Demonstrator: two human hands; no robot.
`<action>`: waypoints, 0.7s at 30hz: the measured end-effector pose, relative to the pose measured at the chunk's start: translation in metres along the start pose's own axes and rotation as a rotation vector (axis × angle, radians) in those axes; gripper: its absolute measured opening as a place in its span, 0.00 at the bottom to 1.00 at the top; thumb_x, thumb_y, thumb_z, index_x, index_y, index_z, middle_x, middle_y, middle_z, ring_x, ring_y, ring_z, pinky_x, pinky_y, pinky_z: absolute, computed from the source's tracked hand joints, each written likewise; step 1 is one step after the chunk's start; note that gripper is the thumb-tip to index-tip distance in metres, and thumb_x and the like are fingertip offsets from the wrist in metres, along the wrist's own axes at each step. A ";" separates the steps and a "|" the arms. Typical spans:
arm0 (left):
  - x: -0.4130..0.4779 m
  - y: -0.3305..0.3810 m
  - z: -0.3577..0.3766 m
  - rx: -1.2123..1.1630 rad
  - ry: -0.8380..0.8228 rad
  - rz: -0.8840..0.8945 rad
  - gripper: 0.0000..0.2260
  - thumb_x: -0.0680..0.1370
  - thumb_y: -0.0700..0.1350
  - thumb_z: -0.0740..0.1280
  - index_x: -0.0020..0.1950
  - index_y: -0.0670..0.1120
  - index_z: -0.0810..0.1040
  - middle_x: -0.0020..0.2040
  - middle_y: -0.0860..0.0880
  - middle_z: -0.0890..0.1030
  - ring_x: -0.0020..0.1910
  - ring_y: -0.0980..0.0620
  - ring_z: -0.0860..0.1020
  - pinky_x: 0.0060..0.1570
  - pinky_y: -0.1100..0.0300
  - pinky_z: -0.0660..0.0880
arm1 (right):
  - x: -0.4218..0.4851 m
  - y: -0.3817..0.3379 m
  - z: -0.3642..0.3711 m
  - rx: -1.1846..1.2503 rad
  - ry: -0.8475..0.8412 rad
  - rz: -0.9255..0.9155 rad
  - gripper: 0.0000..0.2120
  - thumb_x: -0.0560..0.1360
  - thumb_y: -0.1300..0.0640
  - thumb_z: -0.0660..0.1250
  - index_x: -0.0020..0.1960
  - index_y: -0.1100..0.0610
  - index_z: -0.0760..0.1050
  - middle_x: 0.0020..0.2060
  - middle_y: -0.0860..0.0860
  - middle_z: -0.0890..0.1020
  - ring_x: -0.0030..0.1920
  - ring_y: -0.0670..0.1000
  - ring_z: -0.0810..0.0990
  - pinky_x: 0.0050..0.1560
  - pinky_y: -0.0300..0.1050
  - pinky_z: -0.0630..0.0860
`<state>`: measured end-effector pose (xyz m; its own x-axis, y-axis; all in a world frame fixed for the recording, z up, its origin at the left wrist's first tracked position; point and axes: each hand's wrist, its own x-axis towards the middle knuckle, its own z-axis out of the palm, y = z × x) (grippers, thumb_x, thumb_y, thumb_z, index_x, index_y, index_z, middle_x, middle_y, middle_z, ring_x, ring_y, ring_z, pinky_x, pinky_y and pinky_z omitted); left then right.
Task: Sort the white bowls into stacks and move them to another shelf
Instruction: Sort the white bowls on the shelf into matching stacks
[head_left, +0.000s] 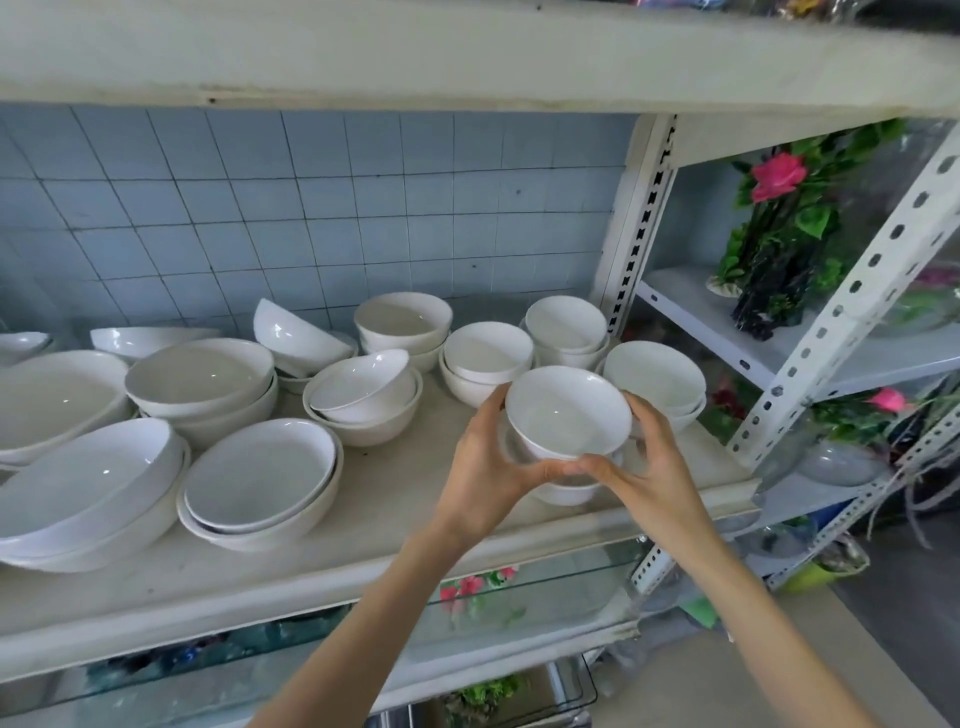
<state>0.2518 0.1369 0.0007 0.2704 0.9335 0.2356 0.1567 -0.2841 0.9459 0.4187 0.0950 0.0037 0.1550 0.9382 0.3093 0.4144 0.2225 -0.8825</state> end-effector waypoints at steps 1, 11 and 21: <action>0.000 -0.002 0.002 0.011 0.002 -0.008 0.41 0.54 0.65 0.78 0.63 0.59 0.67 0.59 0.63 0.75 0.58 0.71 0.71 0.53 0.77 0.67 | 0.000 0.005 -0.001 0.013 -0.006 0.006 0.38 0.53 0.26 0.70 0.59 0.32 0.62 0.58 0.29 0.65 0.61 0.35 0.67 0.60 0.31 0.67; -0.001 -0.019 0.015 -0.030 0.034 -0.052 0.40 0.57 0.60 0.78 0.66 0.54 0.69 0.61 0.58 0.77 0.59 0.65 0.74 0.55 0.72 0.70 | 0.006 0.025 -0.002 0.254 -0.112 0.096 0.41 0.51 0.31 0.76 0.61 0.37 0.67 0.58 0.36 0.76 0.59 0.37 0.75 0.52 0.33 0.74; -0.006 -0.015 0.015 -0.032 0.060 -0.057 0.33 0.58 0.60 0.78 0.59 0.64 0.69 0.60 0.58 0.77 0.59 0.63 0.74 0.56 0.71 0.71 | 0.004 0.027 -0.004 0.334 -0.146 0.144 0.31 0.60 0.46 0.77 0.60 0.44 0.69 0.57 0.43 0.79 0.57 0.40 0.78 0.50 0.34 0.76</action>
<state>0.2616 0.1324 -0.0186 0.2042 0.9597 0.1933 0.1392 -0.2239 0.9646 0.4342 0.1036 -0.0171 0.0511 0.9886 0.1414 0.0790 0.1372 -0.9874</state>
